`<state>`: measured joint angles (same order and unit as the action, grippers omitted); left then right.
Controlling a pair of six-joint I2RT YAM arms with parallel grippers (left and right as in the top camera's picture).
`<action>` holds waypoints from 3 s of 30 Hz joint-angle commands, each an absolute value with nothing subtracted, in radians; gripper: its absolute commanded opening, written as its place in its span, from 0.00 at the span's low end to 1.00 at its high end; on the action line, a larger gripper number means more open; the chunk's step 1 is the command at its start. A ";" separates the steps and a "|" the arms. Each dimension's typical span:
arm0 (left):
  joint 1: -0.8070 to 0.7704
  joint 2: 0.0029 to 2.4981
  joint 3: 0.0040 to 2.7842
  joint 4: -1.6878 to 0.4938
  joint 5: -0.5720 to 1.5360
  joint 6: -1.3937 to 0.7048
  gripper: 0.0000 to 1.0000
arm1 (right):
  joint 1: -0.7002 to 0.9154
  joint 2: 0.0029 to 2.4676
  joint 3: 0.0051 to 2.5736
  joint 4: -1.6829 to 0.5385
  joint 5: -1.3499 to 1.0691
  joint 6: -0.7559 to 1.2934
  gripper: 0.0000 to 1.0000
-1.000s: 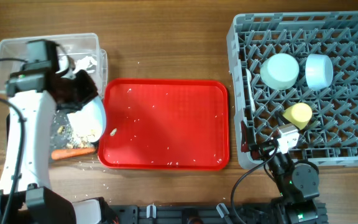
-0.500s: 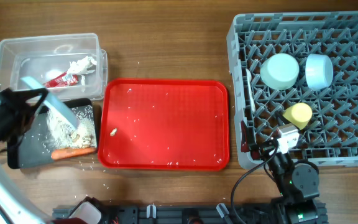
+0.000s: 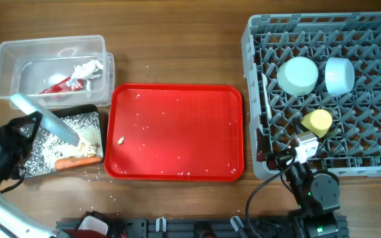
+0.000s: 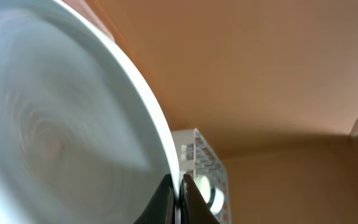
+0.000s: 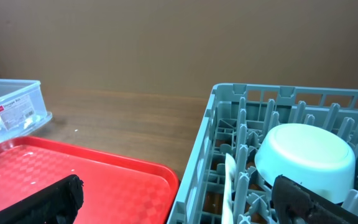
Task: Sort waste into correct bins and load items into the dishwasher rack
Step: 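Carry the empty plate to the dish rack with the left gripper, then release the plate upright in the rack and withdraw the left arm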
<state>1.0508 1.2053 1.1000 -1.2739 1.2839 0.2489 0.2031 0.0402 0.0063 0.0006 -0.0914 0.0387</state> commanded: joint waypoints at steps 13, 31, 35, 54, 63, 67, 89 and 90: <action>-0.487 1.573 1.130 0.551 0.680 -0.986 0.04 | 0.204 0.042 0.006 0.004 -0.081 0.027 1.00; -0.635 1.903 1.134 0.724 0.393 -1.407 0.11 | 0.204 0.042 0.006 0.004 -0.081 0.027 1.00; -0.598 1.865 1.134 0.643 0.420 -1.258 0.99 | 0.204 0.042 0.006 0.004 -0.081 0.027 1.00; -0.333 0.872 1.291 -0.952 -0.033 -0.193 1.00 | 0.204 0.042 0.006 0.004 -0.082 0.027 1.00; -0.326 0.562 1.187 -0.957 -0.280 -0.183 1.00 | 0.204 0.042 0.006 0.004 -0.081 0.027 1.00; -0.236 0.377 0.860 -0.664 -0.260 -0.183 1.00 | 0.204 0.042 0.006 0.004 -0.081 0.027 1.00; 0.037 0.004 0.006 -0.071 -0.011 -0.187 1.00 | 0.204 0.042 0.006 0.004 -0.081 0.027 1.00; 0.037 0.005 0.006 -0.071 -0.012 -0.187 1.00 | 0.204 0.042 0.006 0.004 -0.081 0.027 1.00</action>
<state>0.0292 0.0135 0.0109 -0.0727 -0.0238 -0.1955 0.2020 0.0467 0.0063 0.0006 -0.0845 0.0387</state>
